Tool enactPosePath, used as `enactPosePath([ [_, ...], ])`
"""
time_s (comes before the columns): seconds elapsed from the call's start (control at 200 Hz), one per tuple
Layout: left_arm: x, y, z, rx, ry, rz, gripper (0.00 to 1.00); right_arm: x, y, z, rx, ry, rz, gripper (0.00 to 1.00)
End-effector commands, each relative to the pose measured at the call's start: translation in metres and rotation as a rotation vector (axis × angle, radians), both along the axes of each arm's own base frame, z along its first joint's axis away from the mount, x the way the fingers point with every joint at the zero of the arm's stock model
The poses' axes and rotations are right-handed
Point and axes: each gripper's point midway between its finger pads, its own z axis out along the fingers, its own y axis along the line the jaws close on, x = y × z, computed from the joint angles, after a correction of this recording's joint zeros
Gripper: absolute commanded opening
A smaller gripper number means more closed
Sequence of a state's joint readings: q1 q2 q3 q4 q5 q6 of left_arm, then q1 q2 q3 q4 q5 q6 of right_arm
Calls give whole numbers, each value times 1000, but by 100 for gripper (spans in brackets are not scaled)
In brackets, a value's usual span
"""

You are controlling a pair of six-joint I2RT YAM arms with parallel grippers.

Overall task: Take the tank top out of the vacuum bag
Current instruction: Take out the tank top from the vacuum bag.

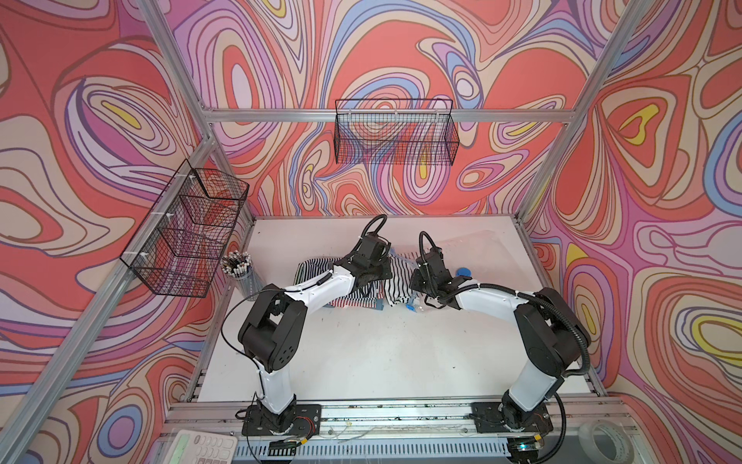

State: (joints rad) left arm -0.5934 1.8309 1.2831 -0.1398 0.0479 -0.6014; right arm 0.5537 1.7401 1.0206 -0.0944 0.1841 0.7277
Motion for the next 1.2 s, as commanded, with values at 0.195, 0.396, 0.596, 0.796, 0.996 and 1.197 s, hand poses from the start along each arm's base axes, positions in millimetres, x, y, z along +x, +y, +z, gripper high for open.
enactPosePath([
  [0.195, -8, 13, -17, 62, 33, -11, 67, 7, 0, 3, 35, -2, -6, 0],
  [0.396, -12, 22, -29, 107, 42, 3, 72, 7, 3, 2, 52, 5, 0, 0],
  [0.596, -10, 10, -41, 70, 60, -30, 71, 7, 4, 2, 63, 9, 2, 0],
  [0.796, -11, -6, -49, -23, 78, -61, 66, 6, 1, 2, 57, 9, -3, 0],
  [0.996, -11, -19, -55, -75, 109, -79, 55, 7, 1, 4, 59, 5, -4, 0],
  [1.197, -6, -24, -57, -91, 135, -61, 19, 5, -2, 4, 57, 4, -11, 0],
])
